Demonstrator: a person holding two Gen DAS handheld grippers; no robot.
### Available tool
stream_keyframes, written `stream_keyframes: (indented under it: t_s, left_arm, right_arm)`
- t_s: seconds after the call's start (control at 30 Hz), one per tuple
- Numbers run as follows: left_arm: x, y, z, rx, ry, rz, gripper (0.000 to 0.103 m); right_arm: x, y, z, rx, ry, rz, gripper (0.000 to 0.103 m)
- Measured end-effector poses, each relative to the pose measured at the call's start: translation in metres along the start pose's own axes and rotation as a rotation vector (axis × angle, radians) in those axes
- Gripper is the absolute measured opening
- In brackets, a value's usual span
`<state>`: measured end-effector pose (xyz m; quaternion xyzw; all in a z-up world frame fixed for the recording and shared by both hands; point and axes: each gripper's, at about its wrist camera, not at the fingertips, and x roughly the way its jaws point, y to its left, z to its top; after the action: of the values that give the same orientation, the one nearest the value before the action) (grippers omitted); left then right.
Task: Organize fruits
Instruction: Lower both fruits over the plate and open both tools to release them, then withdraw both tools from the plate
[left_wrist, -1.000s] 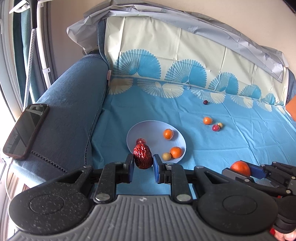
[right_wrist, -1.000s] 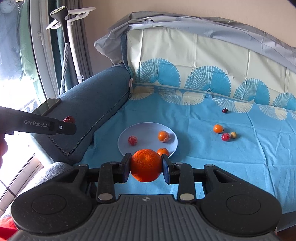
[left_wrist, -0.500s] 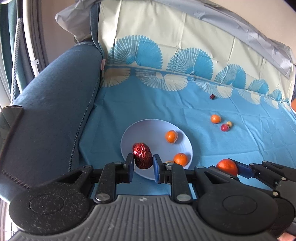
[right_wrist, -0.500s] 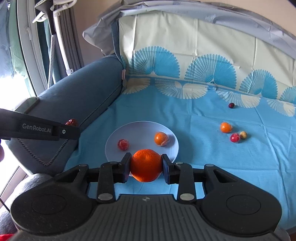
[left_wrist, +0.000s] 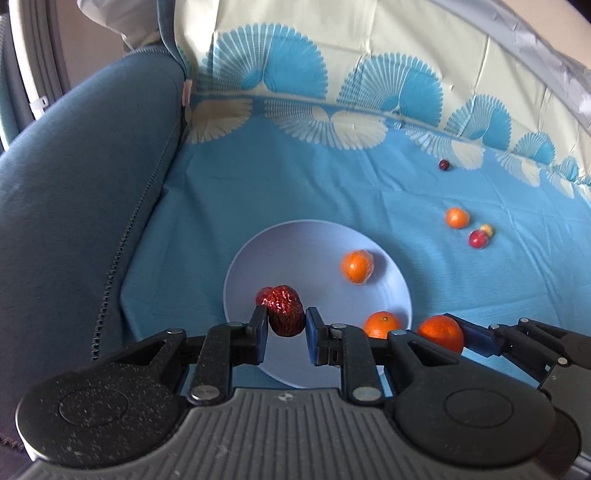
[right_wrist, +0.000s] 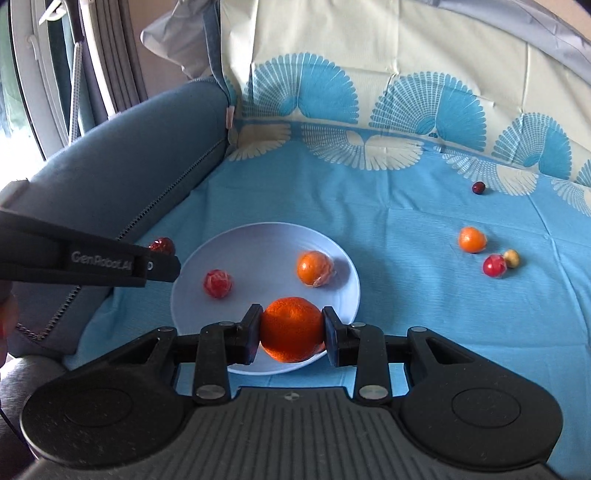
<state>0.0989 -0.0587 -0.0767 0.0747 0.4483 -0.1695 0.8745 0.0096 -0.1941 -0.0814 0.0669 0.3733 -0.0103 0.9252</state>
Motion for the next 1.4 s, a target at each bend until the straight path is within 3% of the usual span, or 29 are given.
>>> stream_keyframes:
  t_s: [0.57, 0.6, 0.63, 0.7, 0.73, 0.77, 0.87, 1.0, 1.13, 1.27, 1.4]
  left_arm:
    - [0.06, -0.004, 0.014, 0.05, 0.044, 0.05, 0.025]
    - [0.062, -0.003, 0.016, 0.055, 0.052, 0.044, 0.039]
    - [0.061, -0.002, 0.018, 0.053, 0.054, 0.036, 0.066]
    - [0.051, 0.003, 0.019, 0.019, 0.016, 0.052, 0.1]
    - [0.041, 0.006, 0.017, -0.002, -0.021, 0.059, 0.103]
    - [0.03, 0.009, 0.016, -0.011, -0.048, 0.061, 0.103]
    - [0.008, 0.011, 0.006, 0.015, -0.031, 0.095, 0.103]
    - [-0.031, 0.016, -0.024, 0.017, -0.01, 0.134, 0.103]
    - [-0.075, 0.024, -0.058, -0.046, 0.009, 0.137, 0.103]
    - [-0.112, 0.021, -0.087, -0.084, -0.015, 0.142, 0.103]
    - [-0.14, 0.011, -0.102, -0.03, -0.067, 0.153, 0.103]
  right_arm:
    - [0.062, -0.003, 0.008, -0.085, 0.061, 0.003, 0.036]
    - [0.064, -0.003, 0.009, -0.092, 0.06, 0.002, 0.036]
    - [0.066, -0.002, 0.01, -0.097, 0.063, 0.007, 0.037]
    - [0.065, -0.003, 0.014, -0.081, 0.078, 0.012, 0.048]
    - [0.061, -0.003, 0.016, -0.07, 0.076, 0.011, 0.063]
    - [0.055, -0.003, 0.017, -0.063, 0.071, 0.007, 0.078]
    - [0.031, 0.0, 0.016, -0.055, 0.078, 0.011, 0.1]
    - [-0.009, 0.003, 0.004, -0.044, 0.12, 0.035, 0.101]
    - [-0.054, 0.011, -0.014, -0.033, 0.145, 0.046, 0.101]
    - [-0.101, 0.026, -0.032, -0.026, 0.1, 0.045, 0.102]
    - [-0.135, 0.041, -0.046, -0.066, 0.056, 0.06, 0.102]
